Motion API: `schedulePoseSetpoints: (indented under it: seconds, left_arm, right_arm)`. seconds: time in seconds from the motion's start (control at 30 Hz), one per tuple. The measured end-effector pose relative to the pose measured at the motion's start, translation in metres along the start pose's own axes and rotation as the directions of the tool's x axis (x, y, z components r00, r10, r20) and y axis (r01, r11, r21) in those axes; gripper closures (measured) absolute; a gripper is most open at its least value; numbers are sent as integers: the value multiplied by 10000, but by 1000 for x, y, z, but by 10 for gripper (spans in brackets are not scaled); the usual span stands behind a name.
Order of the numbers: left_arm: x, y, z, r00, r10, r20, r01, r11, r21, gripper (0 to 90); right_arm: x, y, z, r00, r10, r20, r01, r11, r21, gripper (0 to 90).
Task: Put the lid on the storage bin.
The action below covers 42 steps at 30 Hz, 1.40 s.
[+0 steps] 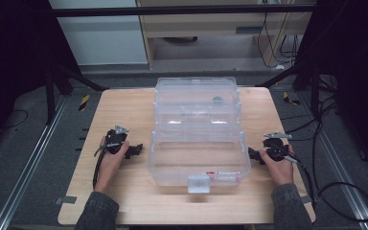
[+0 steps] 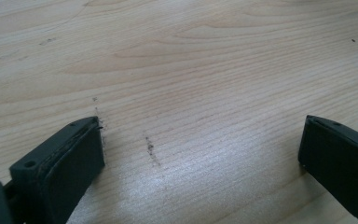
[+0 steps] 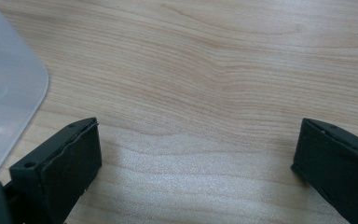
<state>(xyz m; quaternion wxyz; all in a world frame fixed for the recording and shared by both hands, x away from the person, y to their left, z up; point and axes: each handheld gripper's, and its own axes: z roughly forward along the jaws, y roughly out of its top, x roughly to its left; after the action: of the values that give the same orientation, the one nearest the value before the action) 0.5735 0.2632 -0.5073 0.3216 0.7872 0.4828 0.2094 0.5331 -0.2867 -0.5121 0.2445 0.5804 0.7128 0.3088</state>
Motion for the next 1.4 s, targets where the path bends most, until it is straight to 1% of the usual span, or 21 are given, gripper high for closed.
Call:
schedulePoseSetpoints:
  seconds: [0.17, 0.3, 0.37, 0.4, 0.5, 0.63, 0.67, 0.7, 0.73, 0.83, 0.87, 0.9, 0.97, 1.03, 1.07, 1.17, 1.2, 1.23, 1.27, 1.37, 1.4]
  left_arm:
    - [-1, 1, -3, 9997, 252, 13, -252, 9997, 16, 31]
    - [-4, 0, -14, 9931, 1106, -393, -1105, 9939, 69, 33]
    - [-5, -1, -24, 9901, 1359, -362, -1354, 9907, 162, 35]
    - [-5, -2, -29, 9870, 1588, -250, -1582, 9871, 249, 35]
    - [-9, -10, -53, 9754, 2198, 161, -2203, 9744, 452, 40]
    - [-16, -7, -72, 9583, 2824, 448, -2846, 9571, 553, 41]
    - [-23, 0, -85, 9401, 3358, 587, -3387, 9395, 506, 40]
    - [-23, 0, -85, 9401, 3358, 587, -3387, 9395, 506, 37]
    - [-30, 8, -98, 9187, 3890, 685, -3925, 9186, 468, 33]
    - [-37, 17, -110, 9054, 4177, 765, -4209, 9065, 323, 32]
    - [-44, 26, -120, 8932, 4390, 974, -4422, 8968, 130, 32]
    - [-44, 26, -120, 8932, 4390, 974, -4422, 8968, 130, 33]
    - [-51, 32, -131, 8863, 4517, 1019, -4558, 8899, 199, 35]
    - [-58, 39, -138, 8676, 4831, 1180, -4863, 8738, -21, 36]
    - [-67, 46, -145, 8515, 5097, 1228, -5125, 8586, -98, 39]
    - [-75, 51, -150, 8374, 5323, 1237, -5337, 8453, -249, 47]
    - [-82, 57, -153, 8233, 5521, 1316, -5523, 8328, -386, 49]
    - [-82, 57, -153, 8233, 5521, 1316, -5523, 8328, -386, 51]
    - [-86, 60, -154, 8197, 5560, 1374, -5552, 8303, -475, 51]
    - [-96, 68, -156, 8058, 5733, 1486, -5697, 8189, -699, 54]
    - [-105, 73, -157, 7905, 5937, 1504, -5894, 8042, -765, 54]
  right_arm:
    - [-1, -1, -1, 9997, -165, -159, 164, 9998, -68, 32]
    - [-1, -1, -6, 9987, -435, -260, 432, 9990, -112, 108]
    - [4, 3, -19, 9880, -1536, 179, 1534, 9881, 120, 103]
    - [4, 3, -19, 9880, -1536, 179, 1534, 9881, 120, 103]
    - [14, 6, -46, 9471, -3168, 523, 3140, 9478, 549, 109]
    - [19, 15, -66, 9120, -4052, 629, 3979, 9116, 1034, 117]
    - [24, 26, -78, 8875, -4583, 471, 4498, 8840, 1274, 108]
    - [26, 32, -83, 8758, -4814, 345, 4729, 8702, 1381, 102]
    - [27, 38, -89, 8651, -5011, 214, 4935, 8580, 1428, 101]
    - [28, 51, -97, 8506, -5257, -110, 5214, 8407, 1463, 110]
    - [28, 64, -104, 8314, -5552, -227, 5513, 8190, 1588, 127]
    - [28, 64, -104, 8314, -5552, -227, 5513, 8190, 1588, 127]
    - [28, 87, -116, 8115, -5832, -363, 5809, 7984, 1587, 158]
    - [28, 95, -121, 8042, -5930, -390, 5913, 7919, 1526, 171]
    - [29, 110, -128, 7882, -6139, -424, 6129, 7770, 1434, 209]
    - [31, 124, -133, 7735, -6315, -541, 6320, 7622, 1397, 245]
    - [36, 138, -138, 7433, -6663, -604, 6673, 7319, 1382, 279]
    - [36, 138, -138, 7433, -6663, -604, 6673, 7319, 1382, 279]
    - [41, 152, -143, 7275, -6815, -798, 6856, 7172, 1250, 322]
    - [46, 165, -145, 7066, -7017, -919, 7074, 6971, 1165, 350]
    - [52, 177, -148, 6883, -7177, -1056, 7254, 6793, 1111, 376]
